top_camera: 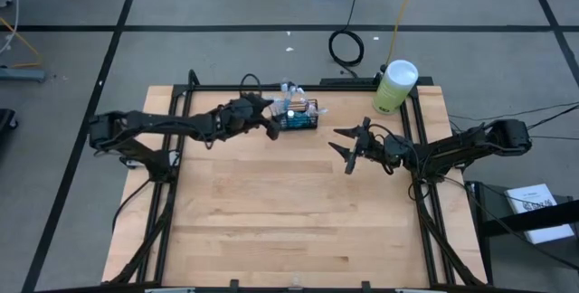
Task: Pick & Place toothbrushing station
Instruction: Return to home position
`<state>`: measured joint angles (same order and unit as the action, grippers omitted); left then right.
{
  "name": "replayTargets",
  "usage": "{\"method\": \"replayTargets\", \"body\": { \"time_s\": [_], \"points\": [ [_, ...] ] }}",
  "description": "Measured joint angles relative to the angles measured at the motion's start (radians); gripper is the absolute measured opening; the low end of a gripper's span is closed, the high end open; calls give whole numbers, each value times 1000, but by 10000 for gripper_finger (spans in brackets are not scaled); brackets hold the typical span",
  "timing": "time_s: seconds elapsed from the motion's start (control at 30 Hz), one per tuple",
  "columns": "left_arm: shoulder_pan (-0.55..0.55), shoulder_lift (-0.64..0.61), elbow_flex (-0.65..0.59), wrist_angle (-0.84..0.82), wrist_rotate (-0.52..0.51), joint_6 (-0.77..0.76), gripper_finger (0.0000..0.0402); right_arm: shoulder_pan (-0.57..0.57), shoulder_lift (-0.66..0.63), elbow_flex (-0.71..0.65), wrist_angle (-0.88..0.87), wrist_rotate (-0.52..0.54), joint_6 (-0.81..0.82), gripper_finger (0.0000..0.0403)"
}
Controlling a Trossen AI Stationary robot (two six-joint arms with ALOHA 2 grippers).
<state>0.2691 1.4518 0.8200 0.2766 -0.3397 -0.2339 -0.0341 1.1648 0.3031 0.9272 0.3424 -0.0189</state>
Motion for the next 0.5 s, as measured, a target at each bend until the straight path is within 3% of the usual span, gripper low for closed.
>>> {"method": "replayTargets", "body": {
  "time_s": [0.23,0.5],
  "points": [
    [-42,-254,0,-207,2,40,347,10,-33,0,-50,-3,40,210],
    [-152,-642,1,-698,-34,170,351,16,-299,-1,-376,-3,114,210]
  ]
}}
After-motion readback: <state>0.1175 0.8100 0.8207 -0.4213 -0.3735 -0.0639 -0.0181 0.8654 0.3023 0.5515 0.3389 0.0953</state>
